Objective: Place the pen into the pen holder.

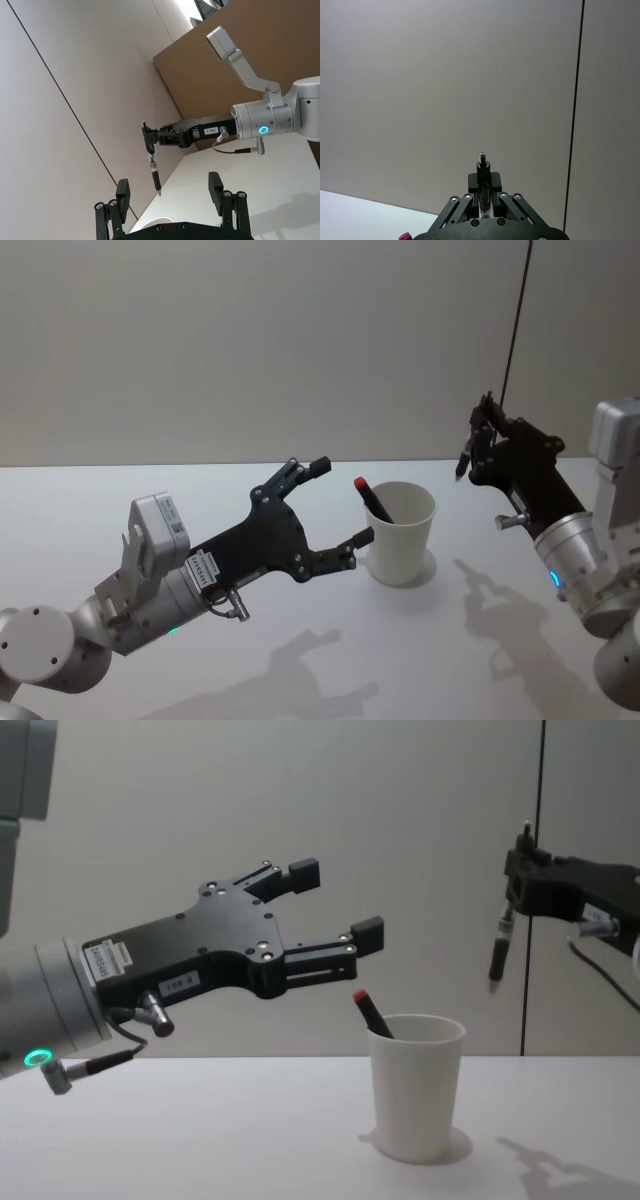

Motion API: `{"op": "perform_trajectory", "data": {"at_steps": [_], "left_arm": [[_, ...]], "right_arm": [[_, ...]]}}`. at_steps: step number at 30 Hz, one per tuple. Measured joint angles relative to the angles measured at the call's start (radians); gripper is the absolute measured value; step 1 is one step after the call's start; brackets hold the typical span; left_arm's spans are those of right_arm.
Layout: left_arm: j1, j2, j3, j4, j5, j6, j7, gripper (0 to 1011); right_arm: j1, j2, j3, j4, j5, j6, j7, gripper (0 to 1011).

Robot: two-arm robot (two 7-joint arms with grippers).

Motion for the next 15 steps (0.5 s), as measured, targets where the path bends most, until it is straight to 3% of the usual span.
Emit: {"op": "perform_trajectory", "data": {"at_steps": [15], "left_arm": [[0.000,0.000,0.000,0.000,0.000,0.000,0.000,1000]], "right_arm": [[0.024,-0.022,-0.003,0.046,0.043,-0.016,0.062,134]]}}
